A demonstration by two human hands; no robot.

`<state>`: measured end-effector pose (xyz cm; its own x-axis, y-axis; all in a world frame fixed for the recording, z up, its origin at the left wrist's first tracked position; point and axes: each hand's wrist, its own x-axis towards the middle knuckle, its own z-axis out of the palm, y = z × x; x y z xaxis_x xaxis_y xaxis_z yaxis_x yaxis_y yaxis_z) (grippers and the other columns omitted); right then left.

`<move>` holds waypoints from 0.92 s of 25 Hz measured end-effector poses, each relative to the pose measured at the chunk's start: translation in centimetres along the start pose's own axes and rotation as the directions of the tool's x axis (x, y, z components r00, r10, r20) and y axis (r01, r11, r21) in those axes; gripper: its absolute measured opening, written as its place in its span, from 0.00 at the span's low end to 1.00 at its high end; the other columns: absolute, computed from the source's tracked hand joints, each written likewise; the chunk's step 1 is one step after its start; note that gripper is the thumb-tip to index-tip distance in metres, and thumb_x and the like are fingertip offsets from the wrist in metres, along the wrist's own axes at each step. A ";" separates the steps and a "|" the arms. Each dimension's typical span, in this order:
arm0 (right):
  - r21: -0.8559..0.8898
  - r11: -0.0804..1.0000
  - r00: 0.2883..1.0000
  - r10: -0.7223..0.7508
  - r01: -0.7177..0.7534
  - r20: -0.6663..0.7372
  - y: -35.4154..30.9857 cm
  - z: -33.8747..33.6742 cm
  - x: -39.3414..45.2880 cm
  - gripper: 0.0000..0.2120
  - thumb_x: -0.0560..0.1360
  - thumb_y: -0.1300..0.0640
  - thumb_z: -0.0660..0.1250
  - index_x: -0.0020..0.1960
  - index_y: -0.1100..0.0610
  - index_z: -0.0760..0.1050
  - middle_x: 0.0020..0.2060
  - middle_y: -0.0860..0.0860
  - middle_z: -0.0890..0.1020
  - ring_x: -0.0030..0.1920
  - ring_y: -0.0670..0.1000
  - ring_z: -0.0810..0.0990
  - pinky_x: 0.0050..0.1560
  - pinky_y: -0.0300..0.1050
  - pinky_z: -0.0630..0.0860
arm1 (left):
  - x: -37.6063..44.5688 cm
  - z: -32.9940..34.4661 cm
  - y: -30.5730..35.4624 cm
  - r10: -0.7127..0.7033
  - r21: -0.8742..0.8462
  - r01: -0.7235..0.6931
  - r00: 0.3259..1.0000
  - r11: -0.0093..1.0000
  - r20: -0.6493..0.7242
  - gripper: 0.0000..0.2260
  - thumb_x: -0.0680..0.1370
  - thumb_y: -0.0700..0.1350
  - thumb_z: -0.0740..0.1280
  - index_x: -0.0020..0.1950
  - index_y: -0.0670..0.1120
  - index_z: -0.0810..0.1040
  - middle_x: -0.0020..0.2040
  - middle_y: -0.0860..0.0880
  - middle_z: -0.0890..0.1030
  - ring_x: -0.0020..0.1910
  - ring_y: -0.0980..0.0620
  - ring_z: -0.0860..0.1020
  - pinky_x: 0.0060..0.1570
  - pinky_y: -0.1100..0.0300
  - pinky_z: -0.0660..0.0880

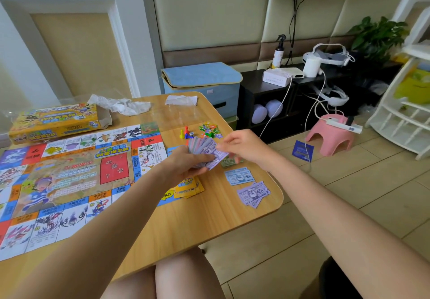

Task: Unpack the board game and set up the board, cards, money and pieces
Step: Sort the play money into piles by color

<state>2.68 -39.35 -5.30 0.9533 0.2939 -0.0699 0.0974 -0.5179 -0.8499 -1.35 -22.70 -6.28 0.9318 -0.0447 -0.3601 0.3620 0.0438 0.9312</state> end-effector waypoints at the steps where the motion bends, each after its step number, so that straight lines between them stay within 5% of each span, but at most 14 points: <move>1: 0.026 1.000 0.999 -0.002 0.001 0.052 -0.3 0.0 -0.2 0.13 0.71 0.57 0.72 0.53 0.61 0.77 0.34 0.49 0.80 0.26 0.44 0.74 0.35 0.38 0.73 | -0.3 0.3 0.1 0.001 -0.022 -0.001 1.000 1.000 0.013 0.04 0.74 0.39 0.70 0.47 0.45 0.76 0.40 0.48 0.79 0.36 0.56 0.78 0.27 0.69 0.75; 5: 0.018 0.999 0.997 -0.039 0.038 0.059 -0.7 -0.4 -0.9 0.12 0.70 0.64 0.73 0.52 0.64 0.77 0.28 0.50 0.79 0.22 0.43 0.72 0.31 0.35 0.72 | -1.2 0.3 0.1 -0.020 -0.133 0.015 0.999 0.991 -0.036 0.06 0.75 0.41 0.69 0.49 0.43 0.74 0.39 0.47 0.79 0.31 0.55 0.79 0.26 0.67 0.76; 7: 0.016 0.999 0.996 -0.050 0.049 0.070 -0.8 -0.6 -1.4 0.11 0.70 0.63 0.73 0.52 0.63 0.78 0.28 0.51 0.79 0.22 0.42 0.72 0.29 0.33 0.72 | -1.3 0.0 -0.2 -0.008 -0.054 0.006 0.999 0.999 -0.034 0.10 0.74 0.39 0.70 0.54 0.41 0.75 0.39 0.47 0.79 0.32 0.56 0.77 0.25 0.68 0.73; 11: -0.028 0.998 0.991 -0.057 0.061 0.124 -0.8 -0.9 -2.7 0.08 0.70 0.63 0.73 0.49 0.60 0.79 0.29 0.52 0.79 0.24 0.43 0.74 0.27 0.33 0.71 | -2.2 0.0 -0.4 0.008 0.091 -0.008 1.000 0.996 -0.001 0.07 0.71 0.37 0.72 0.47 0.44 0.78 0.39 0.48 0.80 0.31 0.56 0.76 0.24 0.69 0.70; 20: -0.156 0.987 0.975 0.071 -0.039 0.208 -0.7 -2.9 -5.3 0.14 0.70 0.52 0.74 0.33 0.58 0.73 0.22 0.46 0.69 0.22 0.43 0.64 0.22 0.33 0.60 | -3.6 2.5 -0.6 -0.032 -0.018 0.033 0.997 0.999 0.076 0.03 0.73 0.39 0.71 0.44 0.45 0.78 0.34 0.49 0.81 0.29 0.57 0.77 0.22 0.69 0.70; 23: -0.211 0.976 0.962 0.115 -0.062 0.249 -0.2 -3.6 -5.9 0.14 0.70 0.50 0.73 0.32 0.57 0.74 0.23 0.47 0.69 0.23 0.44 0.64 0.23 0.33 0.60 | -3.6 2.9 -0.7 -0.027 -0.018 0.028 0.998 0.999 0.062 0.05 0.72 0.36 0.71 0.44 0.44 0.77 0.39 0.46 0.81 0.35 0.54 0.78 0.23 0.69 0.71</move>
<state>-1.92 -43.87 -2.85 0.8566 0.4234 -0.2948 0.0967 -0.6930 -0.7145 -5.01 -25.50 -5.52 0.9184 -0.1072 -0.3809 0.3884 0.0602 0.9195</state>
